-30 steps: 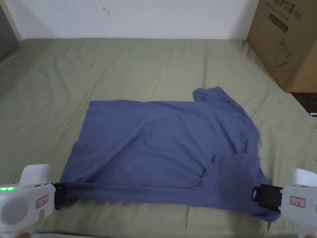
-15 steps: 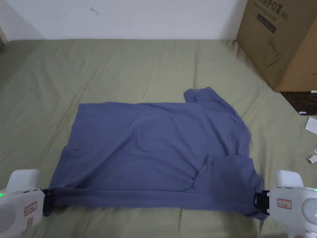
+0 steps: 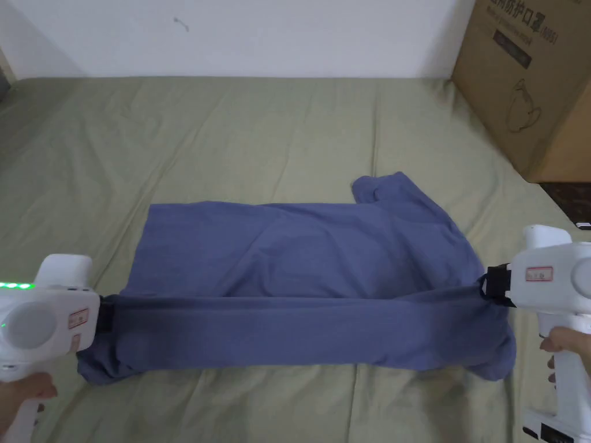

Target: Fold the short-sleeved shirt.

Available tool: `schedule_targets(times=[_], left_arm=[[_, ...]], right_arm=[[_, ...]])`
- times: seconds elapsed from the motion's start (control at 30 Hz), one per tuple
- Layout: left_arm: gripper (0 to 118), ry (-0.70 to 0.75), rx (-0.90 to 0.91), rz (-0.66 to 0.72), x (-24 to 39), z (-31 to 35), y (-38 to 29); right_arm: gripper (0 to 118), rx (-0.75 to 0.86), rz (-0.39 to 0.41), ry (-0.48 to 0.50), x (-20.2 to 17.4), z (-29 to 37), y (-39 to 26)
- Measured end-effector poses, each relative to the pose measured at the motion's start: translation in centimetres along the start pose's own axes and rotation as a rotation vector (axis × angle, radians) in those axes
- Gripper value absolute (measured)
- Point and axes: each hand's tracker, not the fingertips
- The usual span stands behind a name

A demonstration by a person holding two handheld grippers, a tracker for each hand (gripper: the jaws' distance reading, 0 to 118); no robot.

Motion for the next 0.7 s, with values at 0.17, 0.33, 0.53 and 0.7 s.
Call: schedule_targets(times=[0.17,0.33,0.53,0.7], left_arm=[[102,0.065,-0.116,-0.036,0.8,-4.9,1.1],[101,0.021,-0.082,0.048,0.5,-3.8,0.1],[37,-0.032,0.021,0.085,-0.8,2.5,-1.6],[0,-0.039,0.053,0.107,-0.8,5.1,-5.3]], right_arm=[[42,-0.065,0.032,-0.094,-0.8,-5.2,0.9],[84,-0.056,-0.006,-0.068,0.0,-4.6,-0.4],[74,0.079,0.054,-0.068,-0.2,1.1,-1.5],[0,0.145,0.009,-0.023,-0.2,4.2,-4.2]])
